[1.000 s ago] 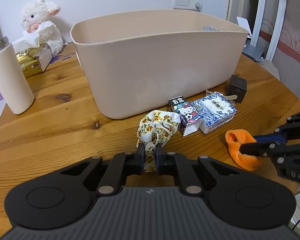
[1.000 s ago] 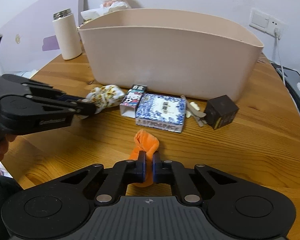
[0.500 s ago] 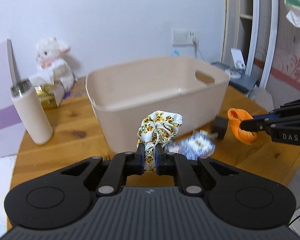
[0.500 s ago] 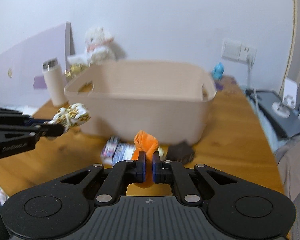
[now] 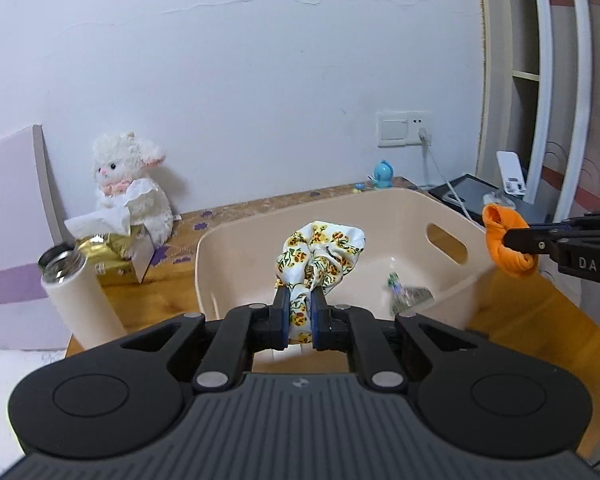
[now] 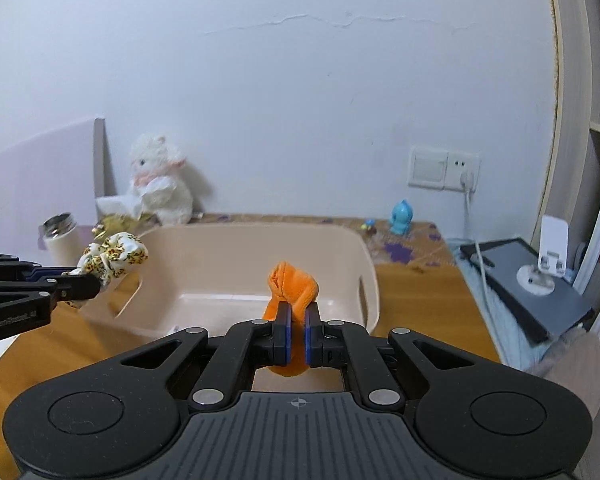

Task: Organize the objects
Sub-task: 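Carry both items over the basket and open both tools to release, then move both tools toward the Hello Kitty box and black cube box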

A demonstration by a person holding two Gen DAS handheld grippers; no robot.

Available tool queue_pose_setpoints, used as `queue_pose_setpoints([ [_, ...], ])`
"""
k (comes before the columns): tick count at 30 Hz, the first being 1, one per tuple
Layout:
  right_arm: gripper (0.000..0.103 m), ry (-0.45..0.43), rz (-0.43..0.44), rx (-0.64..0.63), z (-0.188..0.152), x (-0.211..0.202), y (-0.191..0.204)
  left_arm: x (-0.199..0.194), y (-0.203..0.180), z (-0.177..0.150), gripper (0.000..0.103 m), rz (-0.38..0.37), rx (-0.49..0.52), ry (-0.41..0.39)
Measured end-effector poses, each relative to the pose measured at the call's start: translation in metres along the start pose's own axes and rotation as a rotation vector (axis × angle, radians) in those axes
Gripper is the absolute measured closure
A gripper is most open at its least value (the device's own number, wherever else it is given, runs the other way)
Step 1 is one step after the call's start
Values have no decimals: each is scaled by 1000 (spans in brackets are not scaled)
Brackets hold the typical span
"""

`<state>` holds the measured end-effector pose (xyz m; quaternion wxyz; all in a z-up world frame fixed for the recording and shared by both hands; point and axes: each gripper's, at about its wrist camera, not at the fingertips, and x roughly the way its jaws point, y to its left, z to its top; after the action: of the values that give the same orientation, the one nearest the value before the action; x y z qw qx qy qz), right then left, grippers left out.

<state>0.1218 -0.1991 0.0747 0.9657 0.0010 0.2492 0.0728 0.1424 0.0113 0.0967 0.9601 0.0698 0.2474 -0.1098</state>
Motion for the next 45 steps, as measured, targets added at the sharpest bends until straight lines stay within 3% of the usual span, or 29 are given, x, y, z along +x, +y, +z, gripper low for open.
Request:
queue_pose_setpoints([
  [10, 97, 23, -55, 21, 10, 54, -16, 82, -17, 11, 91, 47, 9, 107],
  [13, 97, 58, -65, 6, 7, 74, -19, 99, -26, 5, 91, 75, 48, 129],
  [21, 96, 127, -77, -22, -8, 104, -19, 125, -27, -5, 87, 72, 11, 207],
  [22, 90, 123, -77, -26, -8, 103, -19, 124, -26, -5, 83, 69, 6, 206],
  [23, 84, 123, -75, -26, -8, 102, -19, 122, -25, -4, 68, 66, 5, 199],
  [25, 57, 112, -63, -22, -7, 97, -20, 112, -26, -2, 46, 69, 1, 171],
  [26, 52, 103, -59, -18, -6, 93, -21, 108, -25, -1, 37, 65, -2, 160],
  [28, 43, 78, -54, -13, -4, 83, -22, 98, -24, 2, 30, 35, -16, 145],
  [38, 28, 38, -18, -26, 0, 33, -26, 40, -23, 3, 16, 79, -41, 89],
  [45, 24, 69, -16, -68, -20, 12, -24, 14, -21, -18, 15, 94, -82, 133],
])
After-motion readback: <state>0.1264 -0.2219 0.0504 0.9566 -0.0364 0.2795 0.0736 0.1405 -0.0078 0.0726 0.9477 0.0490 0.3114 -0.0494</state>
